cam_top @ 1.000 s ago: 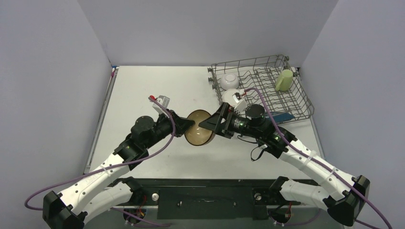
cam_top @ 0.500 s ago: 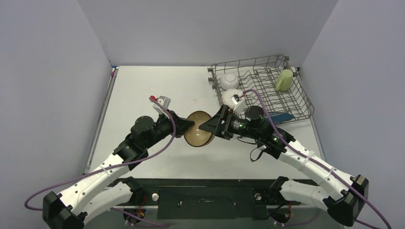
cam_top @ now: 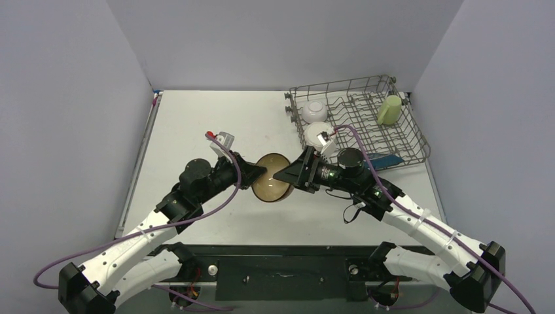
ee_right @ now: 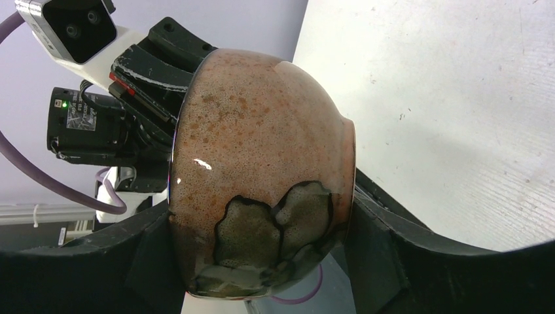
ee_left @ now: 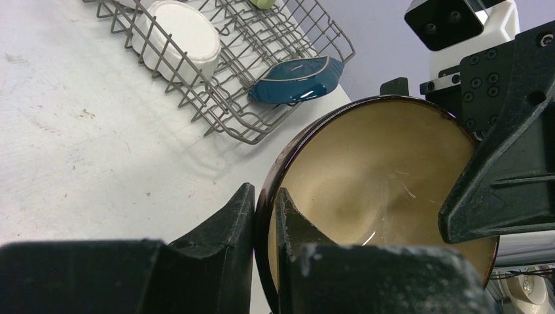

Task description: Load the mixed dishes into the dish rack

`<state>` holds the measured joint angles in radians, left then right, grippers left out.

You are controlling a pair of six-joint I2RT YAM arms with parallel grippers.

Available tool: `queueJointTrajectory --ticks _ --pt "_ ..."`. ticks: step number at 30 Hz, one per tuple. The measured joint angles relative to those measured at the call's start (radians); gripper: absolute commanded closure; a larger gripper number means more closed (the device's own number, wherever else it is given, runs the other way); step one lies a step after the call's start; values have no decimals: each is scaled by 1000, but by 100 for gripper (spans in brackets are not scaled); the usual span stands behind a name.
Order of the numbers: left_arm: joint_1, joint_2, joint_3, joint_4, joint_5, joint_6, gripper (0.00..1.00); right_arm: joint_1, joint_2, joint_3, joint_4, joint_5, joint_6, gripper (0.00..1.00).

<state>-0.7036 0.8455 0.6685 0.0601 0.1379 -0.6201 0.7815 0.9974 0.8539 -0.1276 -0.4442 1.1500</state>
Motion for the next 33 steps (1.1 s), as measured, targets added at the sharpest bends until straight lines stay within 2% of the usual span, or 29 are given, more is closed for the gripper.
queueJointTrajectory --ticks 1,2,3,6,7,8,9,10,14,19,27,33 --pt "0 0 1 0 0 0 100 -2 0 -2 4 -3 0 88" --pt "0 1 2 0 0 -1 100 -2 0 -2 6 -5 0 99" --pt "1 2 3 0 1 -1 100 -2 0 -2 8 -5 0 100" --pt "5 7 13 -5 3 -3 100 -5 0 -3 16 -5 3 100" --pt "5 10 17 -7 4 -4 97 -7 0 -3 18 -5 5 100" --pt "5 12 20 -8 3 -6 86 -8 0 -3 21 -5 6 100" --pt "5 14 23 -11 3 -8 80 -9 0 -3 21 -5 8 100" --pt "6 15 26 -13 1 -12 70 -10 0 -3 22 -5 12 100" --pt "5 16 42 6 -8 -59 50 -10 0 -13 30 -19 36 100" --pt "4 4 57 51 -10 -100 38 -42 -1 -61 41 -39 64 100" --pt "8 -3 57 55 -29 -117 27 -119 -23 -117 64 -47 112 100" --pt "15 -34 58 2 -105 -114 20 -216 -50 -124 80 -68 139 100"
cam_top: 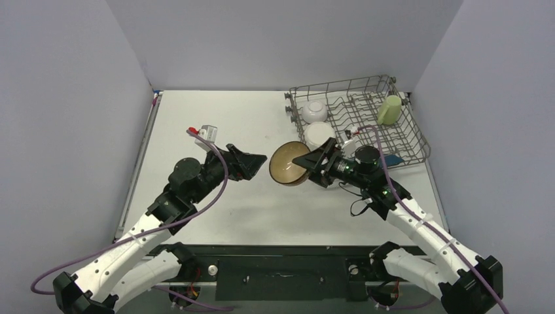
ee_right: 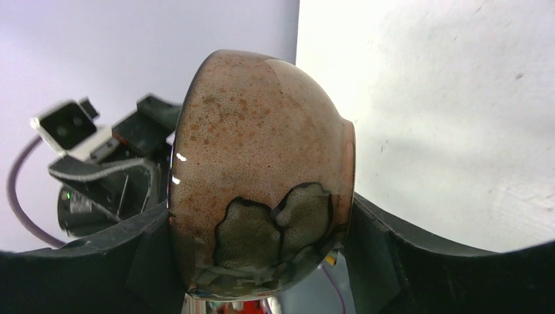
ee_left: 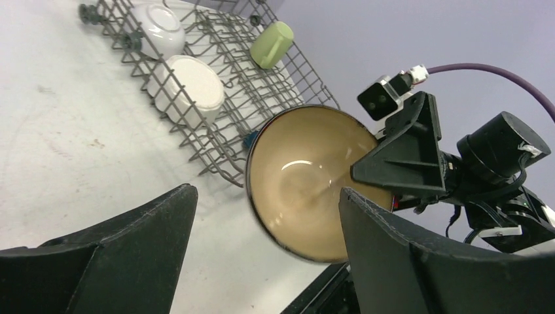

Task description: Load the mixed dishes into the dish rack

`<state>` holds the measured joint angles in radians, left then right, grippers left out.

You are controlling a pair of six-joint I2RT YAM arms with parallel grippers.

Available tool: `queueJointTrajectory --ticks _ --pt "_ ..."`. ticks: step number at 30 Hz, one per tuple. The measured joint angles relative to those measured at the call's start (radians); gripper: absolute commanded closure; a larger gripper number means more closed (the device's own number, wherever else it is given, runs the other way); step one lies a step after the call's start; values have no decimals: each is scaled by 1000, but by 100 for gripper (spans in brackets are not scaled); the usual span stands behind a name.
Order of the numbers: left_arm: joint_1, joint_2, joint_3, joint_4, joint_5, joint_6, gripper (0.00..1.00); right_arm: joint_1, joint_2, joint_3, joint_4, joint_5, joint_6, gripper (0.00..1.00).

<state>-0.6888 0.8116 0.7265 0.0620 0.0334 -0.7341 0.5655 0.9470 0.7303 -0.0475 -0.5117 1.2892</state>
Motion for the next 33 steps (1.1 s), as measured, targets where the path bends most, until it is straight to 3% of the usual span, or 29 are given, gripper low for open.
queueJointTrajectory --ticks 1,4,10,17,23,33 --pt "1 -11 1 -14 -17 6 19 -25 -1 0 2 -4 0 100" --pt "3 -42 18 -70 -60 24 1 -132 7 10 -25 -14 -25 100" --pt "3 -80 59 -154 -93 61 3 -387 140 134 -127 35 -167 100" --pt "3 -116 61 -207 -72 70 4 -576 382 363 -206 125 -319 100" --pt "3 -151 60 -214 -39 72 4 -645 605 621 -251 212 -459 100" --pt "3 -143 60 -227 -15 114 4 -637 906 975 -363 427 -752 100"
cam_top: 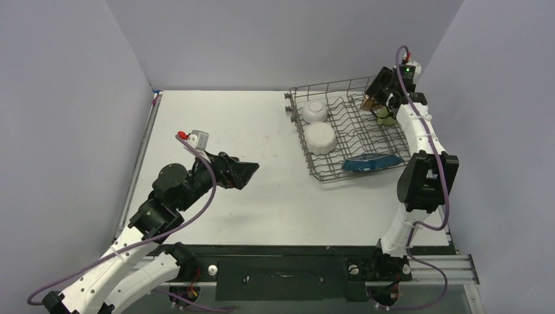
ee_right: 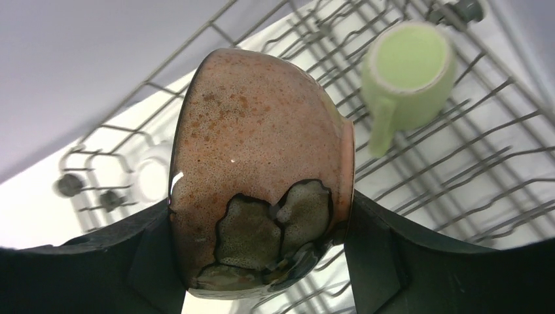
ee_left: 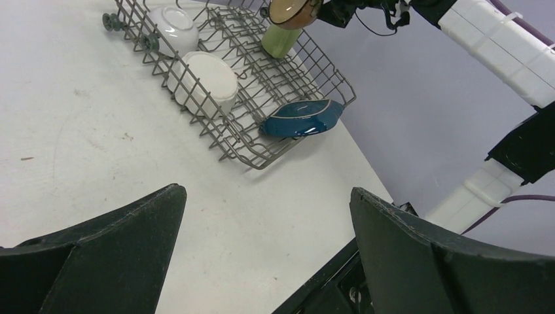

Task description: Load the mixed dishes into the dish rack

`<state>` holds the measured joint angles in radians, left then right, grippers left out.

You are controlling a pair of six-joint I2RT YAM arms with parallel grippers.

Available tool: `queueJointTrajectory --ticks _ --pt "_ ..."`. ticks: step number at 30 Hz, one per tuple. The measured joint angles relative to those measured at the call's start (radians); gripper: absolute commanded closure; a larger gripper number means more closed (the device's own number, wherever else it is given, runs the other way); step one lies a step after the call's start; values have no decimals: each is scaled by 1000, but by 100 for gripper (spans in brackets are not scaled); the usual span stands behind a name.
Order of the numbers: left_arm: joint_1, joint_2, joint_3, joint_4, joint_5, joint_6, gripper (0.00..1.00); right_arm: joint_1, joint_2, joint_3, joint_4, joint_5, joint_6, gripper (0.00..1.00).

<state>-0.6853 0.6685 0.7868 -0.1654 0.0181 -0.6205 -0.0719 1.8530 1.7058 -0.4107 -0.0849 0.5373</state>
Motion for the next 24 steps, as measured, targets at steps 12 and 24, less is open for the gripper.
queueJointTrajectory --ticks 12,24 --pt "0 79 -2 -4 26 16 4 64 220 264 -107 330 -356 100" --pt "0 119 -10 8 55 9 4 152 369 516 -74 457 -511 100"
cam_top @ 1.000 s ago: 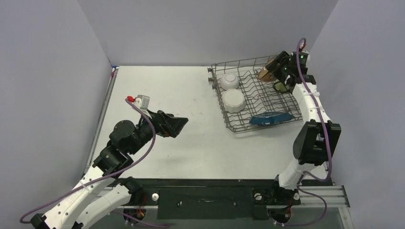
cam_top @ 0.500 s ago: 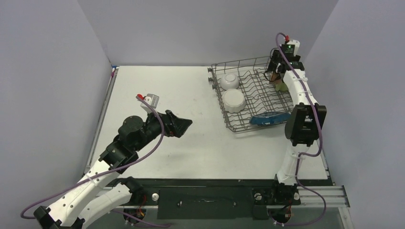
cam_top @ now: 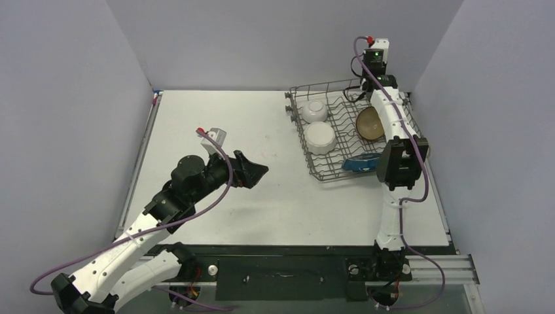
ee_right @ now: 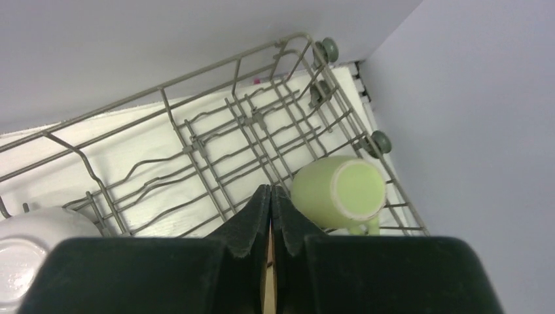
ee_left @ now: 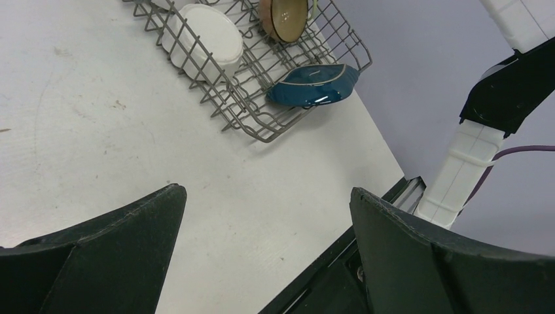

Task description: Load the mixed dishes into the dish rack

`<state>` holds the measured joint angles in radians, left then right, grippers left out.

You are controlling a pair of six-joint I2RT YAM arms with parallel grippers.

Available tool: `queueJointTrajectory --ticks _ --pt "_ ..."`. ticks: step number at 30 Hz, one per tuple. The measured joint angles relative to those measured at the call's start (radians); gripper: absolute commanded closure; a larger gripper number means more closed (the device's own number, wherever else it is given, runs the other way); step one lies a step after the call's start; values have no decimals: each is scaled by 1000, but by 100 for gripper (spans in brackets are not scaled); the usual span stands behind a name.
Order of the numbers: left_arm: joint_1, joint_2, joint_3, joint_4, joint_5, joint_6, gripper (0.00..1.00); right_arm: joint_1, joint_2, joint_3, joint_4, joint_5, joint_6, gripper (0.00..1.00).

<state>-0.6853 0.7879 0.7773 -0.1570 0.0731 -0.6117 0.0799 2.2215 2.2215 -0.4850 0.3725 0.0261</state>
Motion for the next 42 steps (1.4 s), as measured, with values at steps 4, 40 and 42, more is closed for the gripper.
queueJointTrajectory --ticks 4,40,42 --pt "0 42 -8 33 19 -25 4 -26 12 -6 -56 -45 97 91" --pt "0 49 -102 154 78 -88 4 117 258 66 -249 190 197 75" --pt "0 49 -104 154 78 -88 4 119 265 75 -248 207 184 71"
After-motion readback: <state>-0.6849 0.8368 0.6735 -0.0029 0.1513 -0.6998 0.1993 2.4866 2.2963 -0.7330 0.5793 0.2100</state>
